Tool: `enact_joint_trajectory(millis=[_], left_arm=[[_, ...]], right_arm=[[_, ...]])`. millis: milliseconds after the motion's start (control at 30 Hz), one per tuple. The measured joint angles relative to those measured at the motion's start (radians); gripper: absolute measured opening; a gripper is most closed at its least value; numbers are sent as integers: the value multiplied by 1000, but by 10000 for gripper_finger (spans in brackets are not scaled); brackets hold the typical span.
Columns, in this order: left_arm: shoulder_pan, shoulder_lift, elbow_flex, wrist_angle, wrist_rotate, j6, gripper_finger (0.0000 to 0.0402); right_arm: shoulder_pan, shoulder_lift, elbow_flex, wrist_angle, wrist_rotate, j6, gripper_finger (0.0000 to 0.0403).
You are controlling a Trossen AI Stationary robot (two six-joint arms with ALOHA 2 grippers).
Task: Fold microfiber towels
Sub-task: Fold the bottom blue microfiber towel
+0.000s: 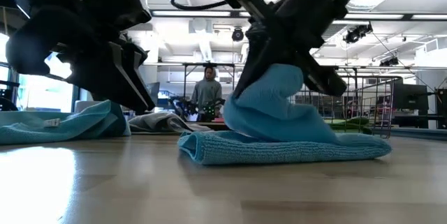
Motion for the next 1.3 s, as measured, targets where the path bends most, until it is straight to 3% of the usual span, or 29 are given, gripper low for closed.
enact_joint_trajectory(millis=[500, 733, 933, 1200, 1300], left_arm=[[11, 0, -23, 39, -15, 0, 117], [11, 0, -23, 42, -15, 8, 117], [11, 0, -23, 43, -16, 8, 117], [11, 0, -23, 49, -18, 3, 117], [10, 0, -24, 92, -18, 2, 117]], right_arm=[[10, 63, 0, 105, -9, -32, 7], [21, 62, 0, 170, -76, -76, 78], [21, 60, 0, 213, -232, -86, 140], [21, 50, 0, 213, -298, -241, 145], [26, 50, 1, 126, -299, -364, 139]])
